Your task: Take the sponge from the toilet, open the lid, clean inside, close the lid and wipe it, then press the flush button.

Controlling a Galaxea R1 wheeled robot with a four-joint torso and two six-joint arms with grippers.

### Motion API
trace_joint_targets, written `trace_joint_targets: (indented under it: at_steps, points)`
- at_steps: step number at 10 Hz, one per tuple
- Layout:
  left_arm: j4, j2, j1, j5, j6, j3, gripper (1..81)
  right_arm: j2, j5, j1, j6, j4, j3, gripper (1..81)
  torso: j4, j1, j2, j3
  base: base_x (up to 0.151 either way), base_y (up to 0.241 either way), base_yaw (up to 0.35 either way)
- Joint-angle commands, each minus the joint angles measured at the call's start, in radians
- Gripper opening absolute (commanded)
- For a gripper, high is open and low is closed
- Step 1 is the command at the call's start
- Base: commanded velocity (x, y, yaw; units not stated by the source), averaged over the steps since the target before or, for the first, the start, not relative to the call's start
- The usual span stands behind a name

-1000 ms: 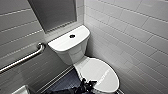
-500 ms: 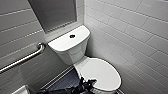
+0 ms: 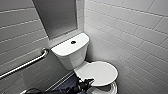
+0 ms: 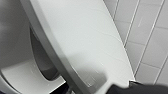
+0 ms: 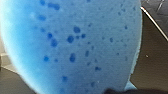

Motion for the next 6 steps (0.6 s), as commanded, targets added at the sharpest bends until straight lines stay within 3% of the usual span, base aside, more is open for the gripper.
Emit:
trace_joint_targets:
  at_steps: [1, 4, 6]
  points:
    - [0.015, -0.028, -0.149, -0.091, -0.039, 0.134, 81.1, -0.035, -0.059, 0.005, 0.005, -0.015, 0.018, 1.0, 0.000, 0.000, 0.000, 0.000, 0.000, 0.000, 0.000]
    - [0.012, -0.077, -0.152, -0.136, -0.134, 0.209, 81.1, -0.034, -0.060, 0.002, 0.005, -0.012, 0.014, 1.0, 0.000, 0.000, 0.000, 0.005, 0.000, 0.000, 0.000]
    - [0.025, -0.096, -0.172, -0.159, -0.331, 0.221, 81.1, -0.029, -0.059, 0.001, 0.005, -0.010, 0.007, 1.0, 0.000, 0.000, 0.000, 0.005, 0.000, 0.000, 0.000]
